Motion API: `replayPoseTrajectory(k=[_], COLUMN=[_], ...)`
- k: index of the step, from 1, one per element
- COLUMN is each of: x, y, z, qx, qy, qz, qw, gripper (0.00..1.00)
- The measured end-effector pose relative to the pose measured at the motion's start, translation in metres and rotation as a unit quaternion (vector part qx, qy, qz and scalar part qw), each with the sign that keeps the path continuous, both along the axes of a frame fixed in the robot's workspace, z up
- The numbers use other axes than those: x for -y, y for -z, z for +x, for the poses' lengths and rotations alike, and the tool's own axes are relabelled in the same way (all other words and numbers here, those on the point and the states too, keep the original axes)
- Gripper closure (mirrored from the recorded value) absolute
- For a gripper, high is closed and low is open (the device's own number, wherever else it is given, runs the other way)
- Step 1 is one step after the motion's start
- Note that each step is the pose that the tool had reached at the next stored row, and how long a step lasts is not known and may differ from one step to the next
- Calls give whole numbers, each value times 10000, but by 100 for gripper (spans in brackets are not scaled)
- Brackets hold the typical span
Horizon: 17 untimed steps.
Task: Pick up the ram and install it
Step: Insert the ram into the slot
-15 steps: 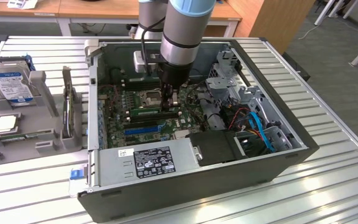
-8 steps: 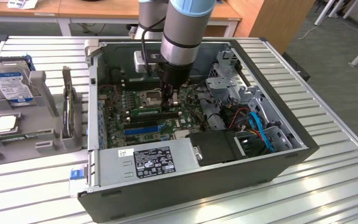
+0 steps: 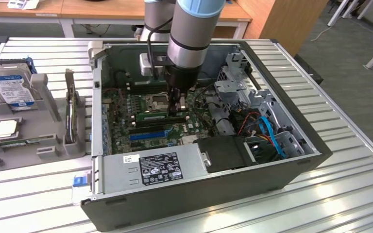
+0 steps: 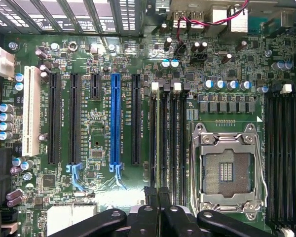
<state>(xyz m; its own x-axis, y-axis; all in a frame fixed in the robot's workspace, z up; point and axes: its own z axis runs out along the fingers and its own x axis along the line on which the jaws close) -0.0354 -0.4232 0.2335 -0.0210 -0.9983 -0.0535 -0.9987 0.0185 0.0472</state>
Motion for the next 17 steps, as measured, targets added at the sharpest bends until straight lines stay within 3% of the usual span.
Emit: replayPoseTrajectory(k=[17], x=[0], y=[22], z=[0], qx=[0], qy=[-18], qz=[0], qw=[10000], gripper=[88])
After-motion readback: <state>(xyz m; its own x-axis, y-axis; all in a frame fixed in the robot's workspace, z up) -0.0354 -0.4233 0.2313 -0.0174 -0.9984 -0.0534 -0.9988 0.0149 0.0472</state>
